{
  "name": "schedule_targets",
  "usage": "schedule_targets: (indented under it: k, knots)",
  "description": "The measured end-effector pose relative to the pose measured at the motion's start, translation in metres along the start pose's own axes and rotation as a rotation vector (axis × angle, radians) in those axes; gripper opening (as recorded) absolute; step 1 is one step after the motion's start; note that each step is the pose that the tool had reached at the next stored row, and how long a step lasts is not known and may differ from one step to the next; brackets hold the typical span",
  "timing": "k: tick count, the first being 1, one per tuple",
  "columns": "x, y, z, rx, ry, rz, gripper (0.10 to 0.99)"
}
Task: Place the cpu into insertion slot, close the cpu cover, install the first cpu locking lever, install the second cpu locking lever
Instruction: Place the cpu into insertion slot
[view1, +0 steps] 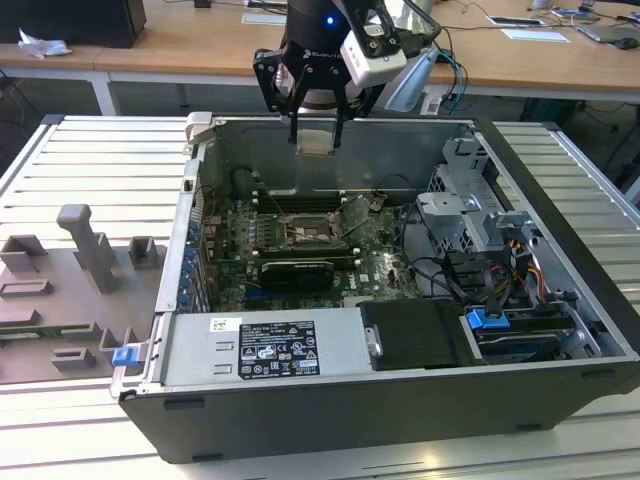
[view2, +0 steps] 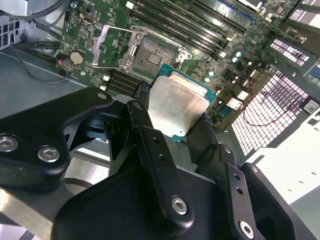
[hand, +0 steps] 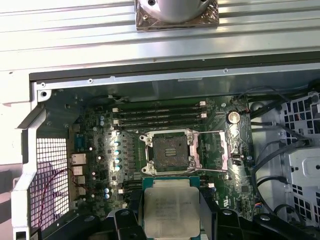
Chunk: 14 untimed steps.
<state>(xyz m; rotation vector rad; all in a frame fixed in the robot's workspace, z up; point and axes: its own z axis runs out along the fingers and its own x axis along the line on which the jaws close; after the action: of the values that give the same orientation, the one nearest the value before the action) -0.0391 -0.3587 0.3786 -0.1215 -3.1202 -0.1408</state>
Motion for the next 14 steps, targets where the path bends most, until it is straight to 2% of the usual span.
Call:
schedule_targets:
  k: [14]
  knots:
    - [0.0, 0.0, 0.0, 0.0, -0.0005, 0.005, 0.541]
